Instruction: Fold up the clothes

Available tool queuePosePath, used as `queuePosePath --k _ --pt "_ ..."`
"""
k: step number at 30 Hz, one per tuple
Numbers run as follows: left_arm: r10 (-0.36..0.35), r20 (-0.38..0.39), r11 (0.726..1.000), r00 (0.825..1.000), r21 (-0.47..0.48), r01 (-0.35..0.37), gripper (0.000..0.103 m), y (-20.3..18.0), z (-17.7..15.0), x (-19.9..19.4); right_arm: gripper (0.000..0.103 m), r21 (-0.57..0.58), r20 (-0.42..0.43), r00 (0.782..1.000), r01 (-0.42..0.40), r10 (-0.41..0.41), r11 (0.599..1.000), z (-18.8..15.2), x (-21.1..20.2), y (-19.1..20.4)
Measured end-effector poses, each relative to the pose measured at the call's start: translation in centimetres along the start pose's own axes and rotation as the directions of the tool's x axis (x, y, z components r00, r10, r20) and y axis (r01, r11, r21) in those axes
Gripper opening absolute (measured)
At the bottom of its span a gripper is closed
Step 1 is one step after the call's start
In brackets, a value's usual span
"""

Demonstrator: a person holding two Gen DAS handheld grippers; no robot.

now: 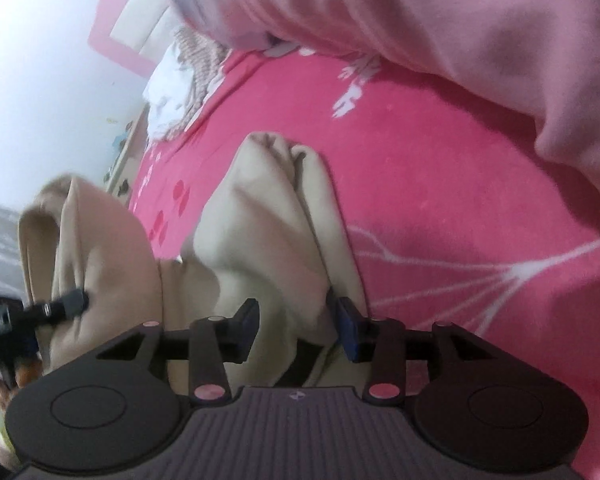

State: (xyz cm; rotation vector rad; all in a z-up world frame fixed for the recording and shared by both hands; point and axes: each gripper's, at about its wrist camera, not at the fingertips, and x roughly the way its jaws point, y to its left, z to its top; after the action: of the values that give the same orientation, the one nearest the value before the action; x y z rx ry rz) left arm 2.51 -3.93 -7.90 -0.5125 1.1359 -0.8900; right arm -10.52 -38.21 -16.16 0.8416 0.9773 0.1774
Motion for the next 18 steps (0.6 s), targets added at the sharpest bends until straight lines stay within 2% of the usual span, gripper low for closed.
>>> queuePosePath --k 1,2,3,4,6,7,9,11,13,16,17,18 --pt "-0.002 0.000 1.000 1.000 -0.001 0.002 0.009 0.0 0.0 -0.1 0.041 -0.019 -0.010 1.000 0.005 -0.005 1.000 0.0 0.3 0.2" --pt "-0.004 0.000 1.000 1.000 -0.002 0.004 0.009 0.0 0.1 -0.2 0.023 -0.030 -0.026 1.000 0.013 -0.014 0.999 -0.1 0.7 0.4" --pt "-0.009 0.001 1.000 1.000 -0.004 0.009 0.009 0.0 0.2 -0.3 0.015 -0.014 -0.047 0.999 0.005 -0.006 1.000 -0.2 1.0 0.4" --pt "-0.015 0.002 1.000 1.000 -0.007 0.015 0.009 0.0 0.2 -0.4 0.014 0.044 -0.063 0.997 -0.051 0.053 0.998 -0.3 1.0 0.0" --pt "-0.025 0.006 1.000 1.000 -0.018 0.025 0.009 0.2 0.3 -0.8 0.013 0.160 -0.058 0.976 -0.200 0.211 0.967 -0.3 0.1 -0.6" --pt "-0.029 0.007 0.999 1.000 -0.023 0.030 0.009 0.3 0.3 -0.9 0.013 0.184 -0.056 0.967 -0.233 0.247 0.955 -0.3 -0.2 -0.6" --pt "-0.034 0.004 0.999 0.999 -0.035 0.034 0.009 0.6 0.2 -0.7 0.013 0.222 -0.091 0.974 -0.184 0.208 0.958 -0.2 0.1 -1.4" --pt "-0.035 -0.001 0.999 0.999 -0.039 0.035 0.009 0.6 0.2 -0.4 0.013 0.319 -0.112 0.985 -0.090 0.132 0.943 -0.4 0.7 -3.6" --pt "-0.033 -0.006 0.999 0.999 -0.029 0.033 0.009 0.5 0.2 -0.3 0.013 0.342 -0.098 0.989 -0.069 0.109 0.937 -0.5 0.4 -4.3" --pt "-0.034 -0.005 0.999 0.999 -0.028 0.034 0.009 0.6 0.3 -0.3 0.034 0.245 -0.088 0.992 -0.069 0.093 0.967 -0.7 -0.5 -2.8" --pt "-0.034 -0.004 0.999 0.999 -0.030 0.034 0.009 0.6 0.3 -0.3 0.047 0.235 -0.106 0.987 -0.091 0.119 0.968 -0.9 -0.6 -2.6" --pt "-0.035 -0.003 0.999 0.999 -0.030 0.035 0.009 0.6 0.3 -0.3 0.054 0.233 -0.123 0.983 -0.107 0.138 0.967 -1.2 -0.7 -2.5"
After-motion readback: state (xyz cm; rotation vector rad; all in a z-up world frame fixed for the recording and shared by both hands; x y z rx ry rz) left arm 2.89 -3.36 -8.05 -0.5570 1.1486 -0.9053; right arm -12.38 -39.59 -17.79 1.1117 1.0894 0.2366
